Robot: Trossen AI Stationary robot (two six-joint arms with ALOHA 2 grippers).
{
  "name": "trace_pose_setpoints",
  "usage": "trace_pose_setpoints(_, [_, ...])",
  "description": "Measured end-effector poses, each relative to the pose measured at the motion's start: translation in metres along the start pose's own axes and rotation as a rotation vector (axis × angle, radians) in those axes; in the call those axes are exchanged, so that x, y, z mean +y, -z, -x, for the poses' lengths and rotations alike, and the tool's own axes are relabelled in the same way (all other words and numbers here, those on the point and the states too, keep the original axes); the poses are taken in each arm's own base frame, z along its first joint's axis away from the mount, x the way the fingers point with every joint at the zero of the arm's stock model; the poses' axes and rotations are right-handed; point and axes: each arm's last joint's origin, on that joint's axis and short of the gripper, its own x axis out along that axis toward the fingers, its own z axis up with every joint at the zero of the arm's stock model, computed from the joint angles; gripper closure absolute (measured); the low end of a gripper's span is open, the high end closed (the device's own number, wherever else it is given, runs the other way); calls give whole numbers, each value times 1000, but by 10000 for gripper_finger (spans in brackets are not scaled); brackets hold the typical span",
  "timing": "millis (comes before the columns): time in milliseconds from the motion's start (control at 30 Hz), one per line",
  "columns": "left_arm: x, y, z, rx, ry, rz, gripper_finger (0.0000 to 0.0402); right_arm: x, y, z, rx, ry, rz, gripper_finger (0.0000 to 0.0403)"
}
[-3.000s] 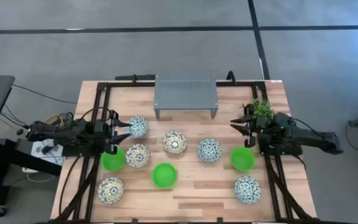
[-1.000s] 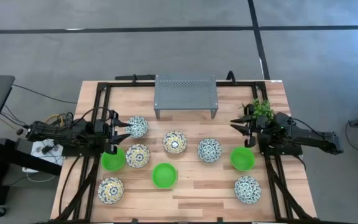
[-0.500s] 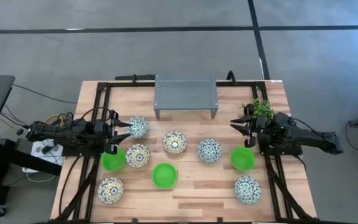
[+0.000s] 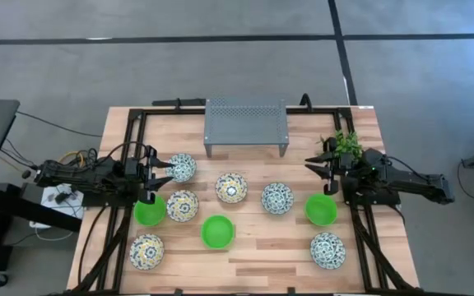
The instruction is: Pick & Place Mini bowls
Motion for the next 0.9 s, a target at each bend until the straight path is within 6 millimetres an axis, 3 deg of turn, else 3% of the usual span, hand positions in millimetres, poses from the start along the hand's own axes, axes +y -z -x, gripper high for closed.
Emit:
trace_pose_setpoints(600, [0, -1, 0, -6, -1, 1, 211, 0, 0, 0, -2, -5, -56, 328])
trace_pose_setpoints(700, [0, -2, 0, -19, -3, 3, 211, 0, -6, 0, -58, 11, -149, 328])
trace_pose_setpoints(900, [0, -3, 0, -28, -3, 16, 211, -1, -18, 2, -188, 11, -154, 328])
